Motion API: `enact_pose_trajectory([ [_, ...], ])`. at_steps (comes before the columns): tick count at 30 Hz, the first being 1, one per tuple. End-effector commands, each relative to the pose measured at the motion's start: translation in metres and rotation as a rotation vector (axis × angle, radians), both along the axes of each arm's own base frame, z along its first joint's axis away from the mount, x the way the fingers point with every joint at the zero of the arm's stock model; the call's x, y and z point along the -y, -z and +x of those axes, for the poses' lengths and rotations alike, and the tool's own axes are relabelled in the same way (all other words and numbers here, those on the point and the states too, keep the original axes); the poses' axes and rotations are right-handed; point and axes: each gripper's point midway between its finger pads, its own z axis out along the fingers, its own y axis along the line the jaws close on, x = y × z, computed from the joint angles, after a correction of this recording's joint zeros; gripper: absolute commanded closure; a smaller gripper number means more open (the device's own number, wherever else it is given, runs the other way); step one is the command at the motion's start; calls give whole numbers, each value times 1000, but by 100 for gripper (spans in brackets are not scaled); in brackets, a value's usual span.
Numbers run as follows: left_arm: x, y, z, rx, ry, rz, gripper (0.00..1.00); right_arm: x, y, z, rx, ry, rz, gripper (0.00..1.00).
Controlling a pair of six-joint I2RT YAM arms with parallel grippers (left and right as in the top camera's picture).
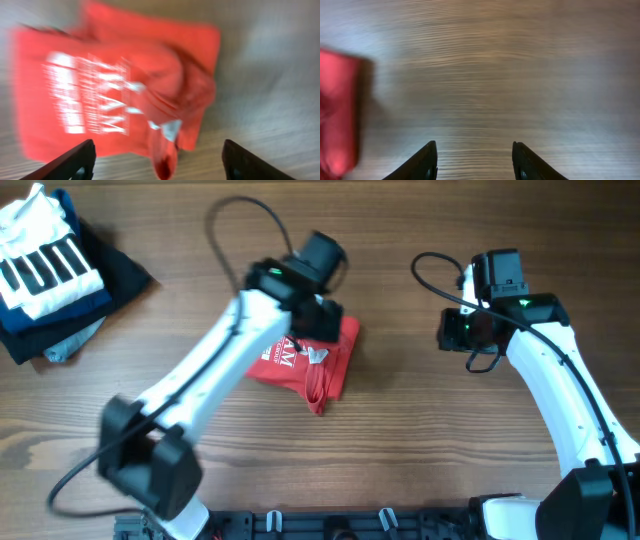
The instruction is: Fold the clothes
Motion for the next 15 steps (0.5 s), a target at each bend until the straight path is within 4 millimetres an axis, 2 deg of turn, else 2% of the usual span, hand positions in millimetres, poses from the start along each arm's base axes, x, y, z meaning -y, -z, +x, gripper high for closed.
enact_pose_trajectory([
  [1,-60,-37,37,134,-170,17,17,-57,-13,-4,40,-290,213,51],
  [2,-80,-33,45,124,-229,21,17,-67,-14,-5,44,-317,226,51],
  [4,-105,-21,54,88,-301,1,17,-87,-15,-9,53,-380,223,50],
  [5,-119,-10,59,36,-345,-49,18,-104,-15,-10,75,-435,187,49],
  [7,-134,5,64,-27,-391,-104,18,-120,-15,-6,122,-461,112,45],
  [11,-160,32,69,-95,-460,-103,18,-156,-12,0,192,-528,77,42],
  [13,-171,54,69,-146,-483,-87,18,-181,5,4,198,-571,80,40],
  [15,-174,64,69,-170,-489,-80,17,-183,18,12,194,-535,46,40],
])
